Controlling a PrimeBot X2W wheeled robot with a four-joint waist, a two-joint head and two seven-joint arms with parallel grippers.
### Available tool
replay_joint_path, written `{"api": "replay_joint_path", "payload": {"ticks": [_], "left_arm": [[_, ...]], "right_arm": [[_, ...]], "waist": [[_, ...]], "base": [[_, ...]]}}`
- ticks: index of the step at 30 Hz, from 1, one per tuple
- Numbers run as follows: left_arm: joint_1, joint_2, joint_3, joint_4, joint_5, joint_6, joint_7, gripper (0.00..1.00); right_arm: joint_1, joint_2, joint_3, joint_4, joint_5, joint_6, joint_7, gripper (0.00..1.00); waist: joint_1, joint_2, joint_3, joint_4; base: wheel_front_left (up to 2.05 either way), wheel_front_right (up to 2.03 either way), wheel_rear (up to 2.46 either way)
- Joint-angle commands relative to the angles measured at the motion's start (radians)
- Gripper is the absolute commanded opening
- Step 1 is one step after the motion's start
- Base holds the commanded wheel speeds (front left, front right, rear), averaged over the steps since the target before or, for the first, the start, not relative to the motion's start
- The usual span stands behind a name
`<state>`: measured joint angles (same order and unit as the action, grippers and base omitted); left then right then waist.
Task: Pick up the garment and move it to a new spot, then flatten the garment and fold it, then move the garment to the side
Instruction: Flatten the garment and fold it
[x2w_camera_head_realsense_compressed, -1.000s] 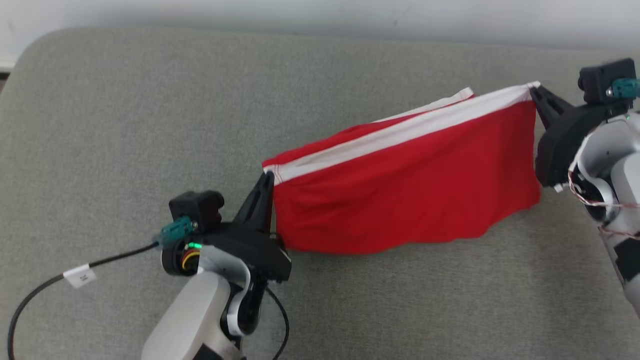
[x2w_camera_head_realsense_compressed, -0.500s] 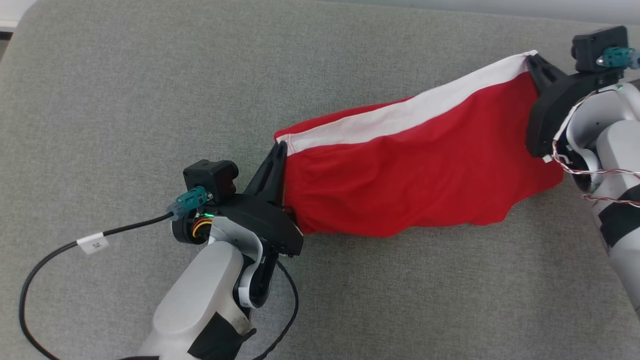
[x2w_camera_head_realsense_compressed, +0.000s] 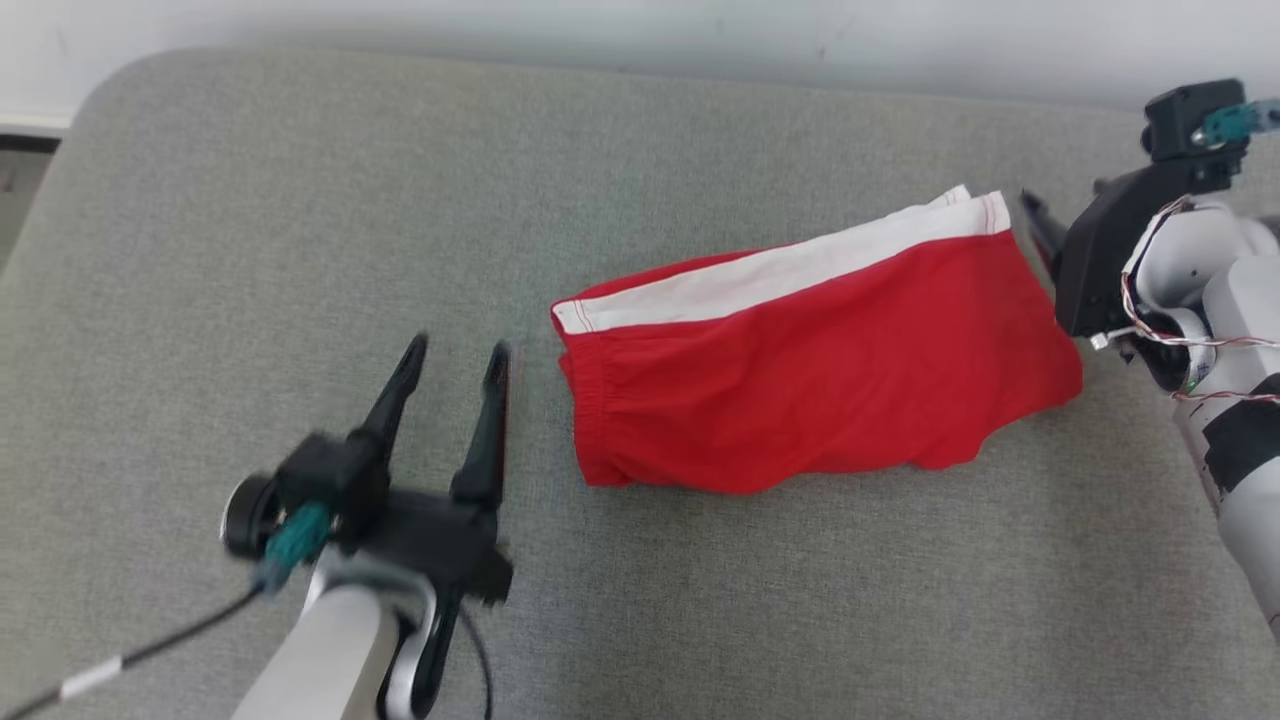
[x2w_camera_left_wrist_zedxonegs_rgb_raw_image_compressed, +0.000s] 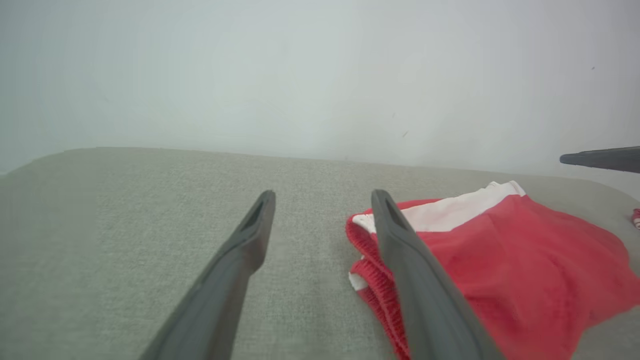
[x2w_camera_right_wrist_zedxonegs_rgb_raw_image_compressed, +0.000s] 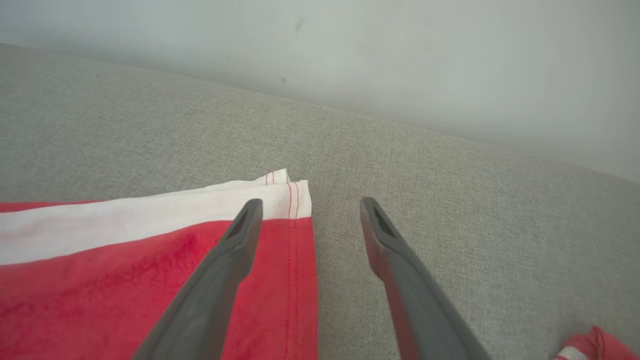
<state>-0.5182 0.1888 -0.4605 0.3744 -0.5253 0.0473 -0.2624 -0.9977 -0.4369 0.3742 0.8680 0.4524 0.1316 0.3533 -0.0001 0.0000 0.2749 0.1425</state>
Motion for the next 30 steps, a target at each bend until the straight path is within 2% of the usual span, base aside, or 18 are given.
{"api": "replay_joint_path", "payload": {"ticks": [1,7,9,13,20,21,23,24,26,27,28,30], "left_arm": [[0.051,0.021,0.009,-0.032,0.027,0.006,-0.003,1.00],[0.253,0.071,0.046,-0.166,0.051,0.033,-0.004,1.00],[0.289,0.074,0.051,-0.188,0.041,0.039,-0.004,1.00],[0.314,0.078,0.052,-0.222,0.041,0.049,-0.003,1.00],[0.313,0.081,0.048,-0.247,0.039,0.056,0.005,1.00],[0.313,0.082,0.049,-0.248,0.038,0.057,0.007,1.00],[0.314,0.083,0.050,-0.250,0.034,0.059,0.007,1.00],[0.315,0.084,0.049,-0.249,0.032,0.058,0.011,1.00],[0.319,0.085,0.047,-0.249,0.030,0.058,0.014,1.00],[0.321,0.085,0.046,-0.249,0.028,0.058,0.016,1.00],[0.323,0.085,0.045,-0.249,0.026,0.059,0.017,1.00],[0.325,0.086,0.045,-0.249,0.024,0.059,0.018,1.00]], "right_arm": [[0.022,0.007,-0.005,0.006,0.013,-0.002,0.025,1.00],[0.063,-0.006,-0.051,0.043,-0.001,-0.002,0.168,1.00],[0.076,-0.008,-0.080,0.050,-0.008,-0.002,0.172,1.00],[0.091,-0.008,-0.138,0.079,-0.041,-0.002,0.175,1.00],[0.118,0.055,-0.215,0.127,-0.080,-0.002,0.210,1.00],[0.124,0.068,-0.216,0.131,-0.087,0.000,0.226,0.95],[0.132,0.091,-0.220,0.135,-0.091,0.001,0.257,0.47],[0.138,0.102,-0.218,0.136,-0.095,0.001,0.280,0.43],[0.153,0.109,-0.214,0.131,-0.105,0.001,0.305,0.27],[0.158,0.107,-0.213,0.121,-0.109,0.001,0.308,0.05],[0.162,0.101,-0.218,0.111,-0.117,0.001,0.300,0.00],[0.163,0.091,-0.224,0.100,-0.126,0.001,0.289,0.00]], "waist": [[0.0001,0.0000,-0.028,-0.002],[0.0001,0.0000,-0.037,0.027],[0.0001,0.0000,-0.030,0.043],[0.0001,0.0000,-0.009,0.072],[0.0001,0.0000,0.019,0.098],[0.0001,0.0000,0.020,0.099],[0.0001,0.0000,0.021,0.098],[0.0001,0.0000,0.019,0.096],[0.0001,0.0000,0.013,0.094],[0.0001,0.0000,0.010,0.093],[0.0001,0.0000,0.007,0.091],[0.0001,0.0000,0.004,0.089]], "base": [[0.00,0.00,0.00],[0.00,0.00,0.00],[0.00,0.00,0.00],[0.00,0.00,0.00],[0.00,0.00,0.00],[0.00,0.00,0.00],[0.00,0.00,0.00],[0.00,0.00,0.00],[0.00,0.00,0.00],[0.00,0.00,0.00],[0.00,0.00,0.00],[0.00,0.00,0.00]]}}
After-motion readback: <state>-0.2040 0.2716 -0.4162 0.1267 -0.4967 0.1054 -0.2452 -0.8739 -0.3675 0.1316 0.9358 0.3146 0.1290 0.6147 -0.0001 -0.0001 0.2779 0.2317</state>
